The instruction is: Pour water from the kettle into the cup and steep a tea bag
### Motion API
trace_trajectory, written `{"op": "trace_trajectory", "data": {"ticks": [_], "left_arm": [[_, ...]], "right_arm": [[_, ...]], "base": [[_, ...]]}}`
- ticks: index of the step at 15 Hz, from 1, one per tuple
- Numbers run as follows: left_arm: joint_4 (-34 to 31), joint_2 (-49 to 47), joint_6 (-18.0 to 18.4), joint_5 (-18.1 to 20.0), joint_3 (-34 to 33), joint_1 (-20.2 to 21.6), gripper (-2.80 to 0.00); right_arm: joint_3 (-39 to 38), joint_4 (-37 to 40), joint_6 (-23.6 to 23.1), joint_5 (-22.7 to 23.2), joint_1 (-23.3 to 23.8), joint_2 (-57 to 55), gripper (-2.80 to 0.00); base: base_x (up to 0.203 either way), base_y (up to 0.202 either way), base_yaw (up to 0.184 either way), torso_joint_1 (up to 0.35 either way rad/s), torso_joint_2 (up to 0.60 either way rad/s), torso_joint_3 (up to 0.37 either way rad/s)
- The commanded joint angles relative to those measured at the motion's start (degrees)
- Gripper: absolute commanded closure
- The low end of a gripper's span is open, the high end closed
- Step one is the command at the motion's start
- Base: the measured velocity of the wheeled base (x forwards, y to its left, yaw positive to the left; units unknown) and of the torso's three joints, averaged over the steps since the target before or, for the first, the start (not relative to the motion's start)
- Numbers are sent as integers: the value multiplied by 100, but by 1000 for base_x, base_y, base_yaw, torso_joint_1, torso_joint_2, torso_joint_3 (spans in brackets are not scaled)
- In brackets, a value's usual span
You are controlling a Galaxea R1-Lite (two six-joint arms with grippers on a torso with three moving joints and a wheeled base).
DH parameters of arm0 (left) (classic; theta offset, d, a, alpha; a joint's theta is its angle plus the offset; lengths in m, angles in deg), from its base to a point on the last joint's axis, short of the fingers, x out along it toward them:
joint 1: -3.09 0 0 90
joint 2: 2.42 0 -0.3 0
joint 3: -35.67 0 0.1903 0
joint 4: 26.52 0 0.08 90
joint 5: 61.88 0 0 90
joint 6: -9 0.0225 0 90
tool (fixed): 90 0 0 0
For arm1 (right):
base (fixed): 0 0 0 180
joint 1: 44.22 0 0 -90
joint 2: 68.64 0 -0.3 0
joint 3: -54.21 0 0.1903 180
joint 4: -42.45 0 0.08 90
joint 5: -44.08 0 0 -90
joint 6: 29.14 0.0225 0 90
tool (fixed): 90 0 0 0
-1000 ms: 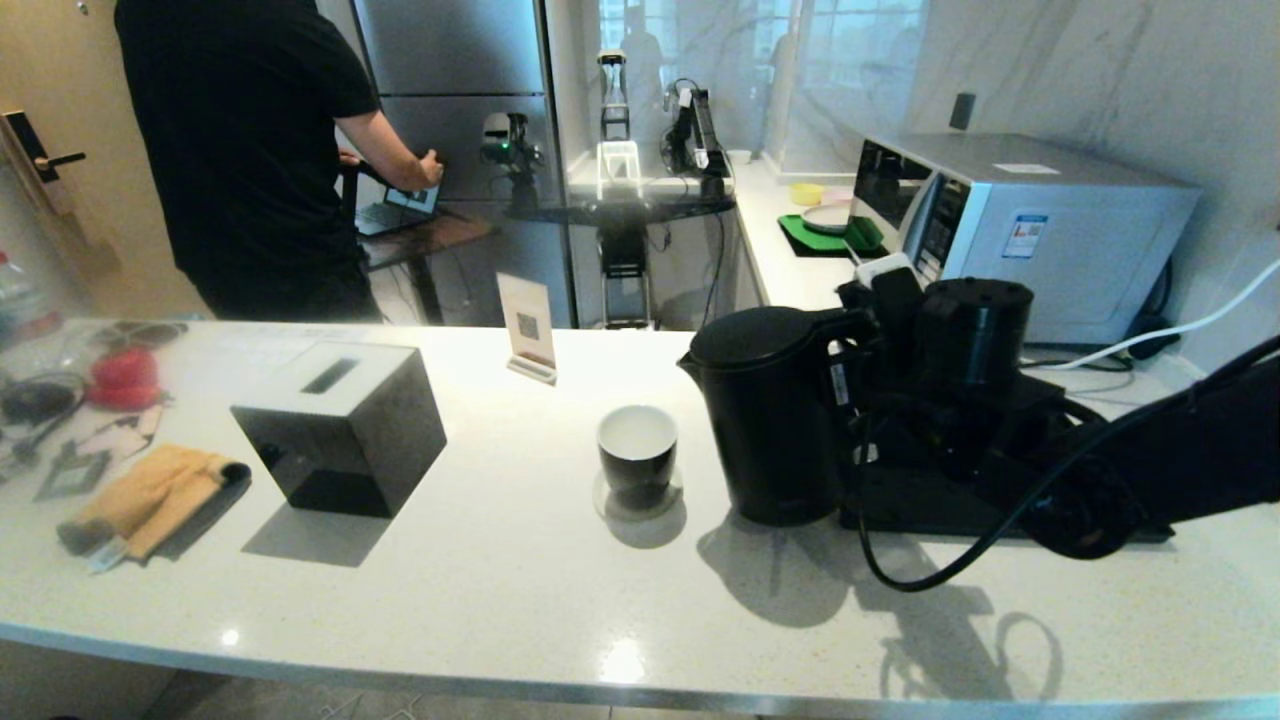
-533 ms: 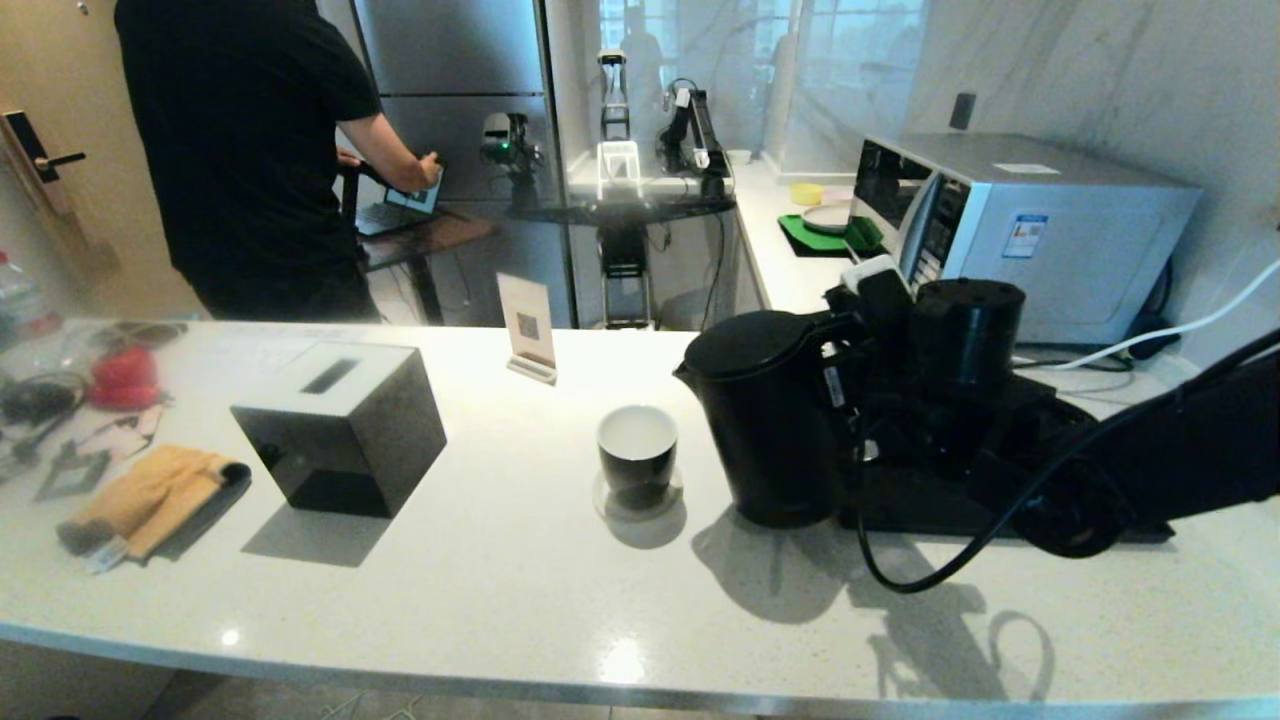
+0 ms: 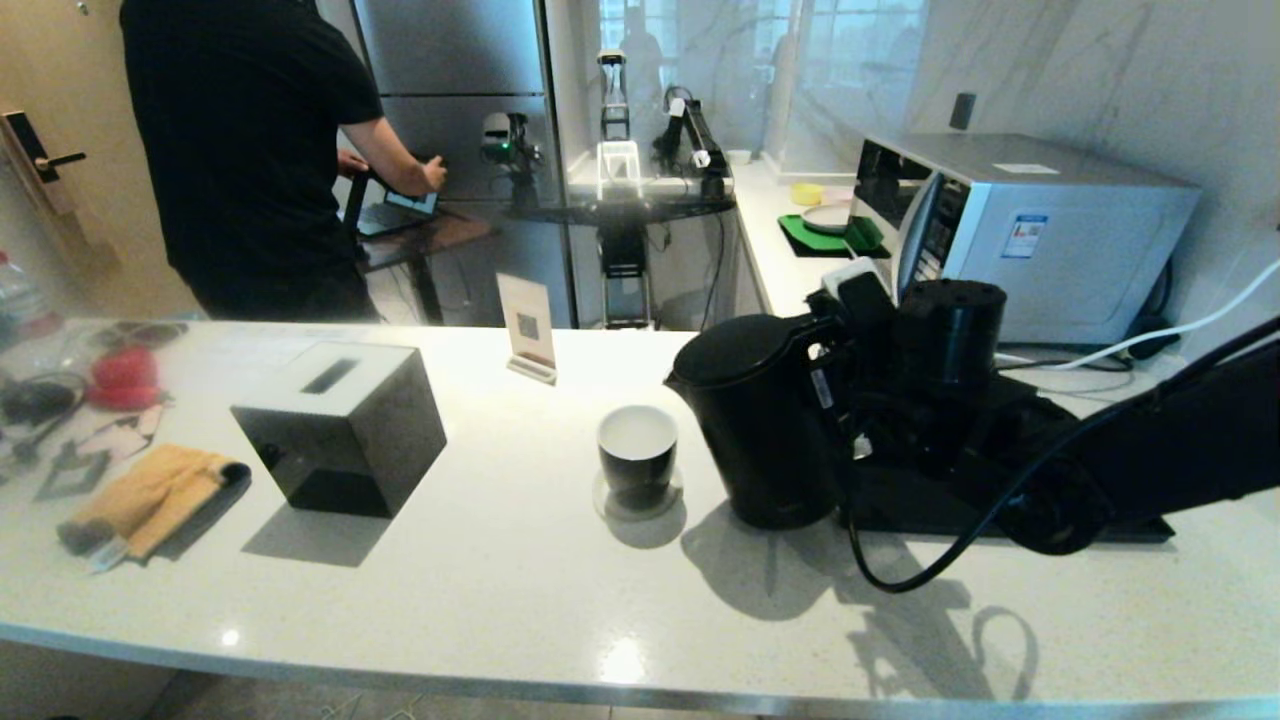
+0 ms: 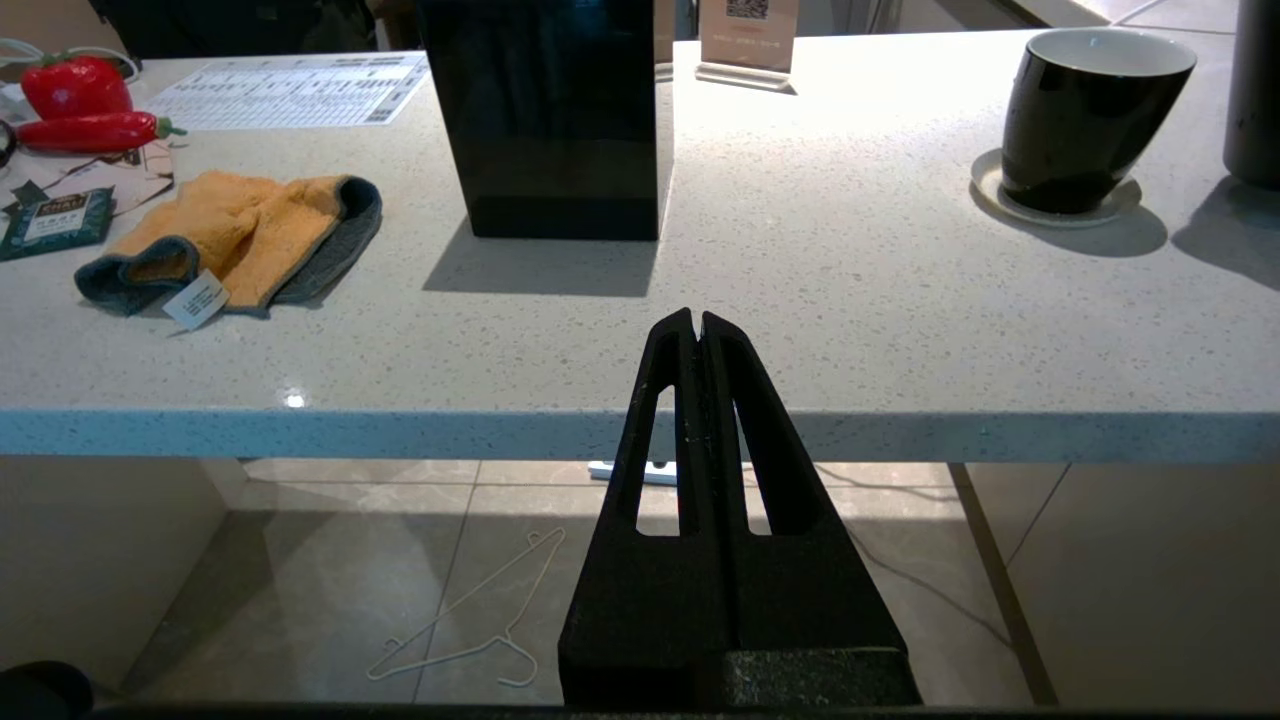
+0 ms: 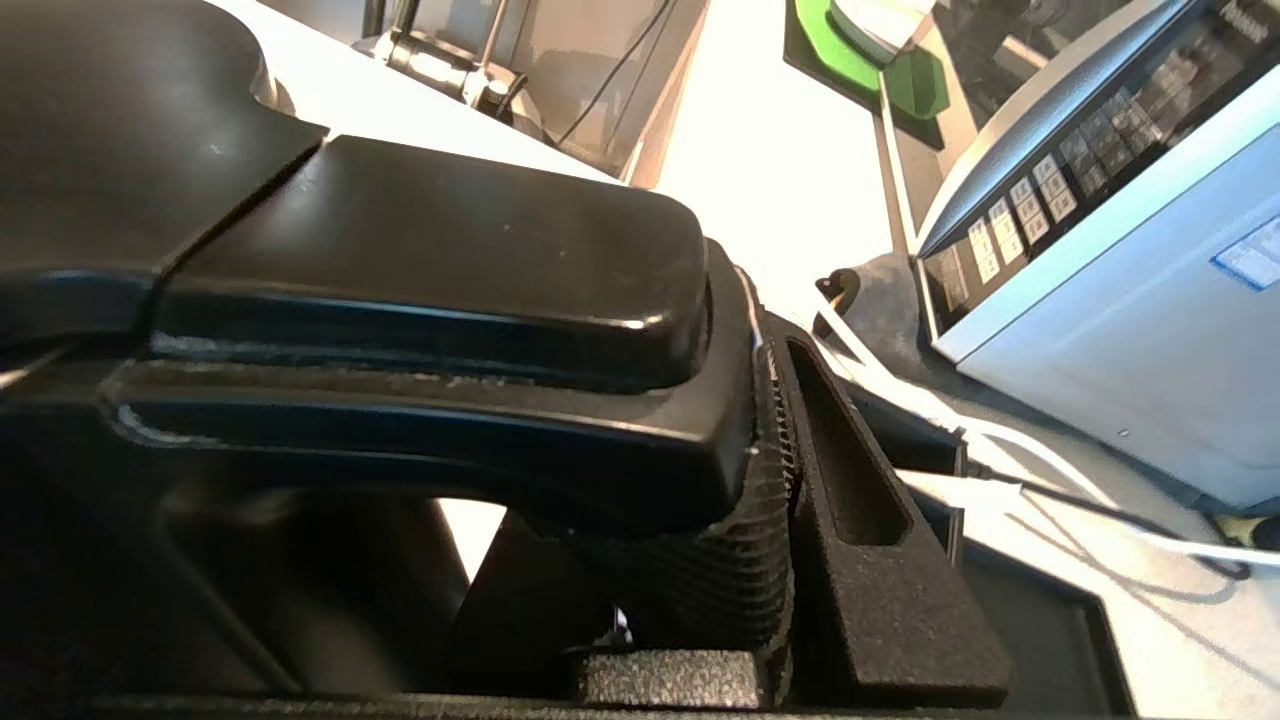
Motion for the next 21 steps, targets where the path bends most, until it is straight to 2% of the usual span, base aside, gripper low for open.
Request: {"op": "trace_trajectory", "data": {"ticks": [1, 21], "left_arm": [[1, 2, 3, 2, -1, 1, 0], [1, 2, 3, 2, -1, 1, 0]], "right_arm": [[126, -28, -43, -13, -25, -91, 0], [580, -83, -906, -5, -43, -402, 0]], "base": [[0, 0, 0, 0, 0, 0], [0, 0, 0, 0, 0, 0]]}}
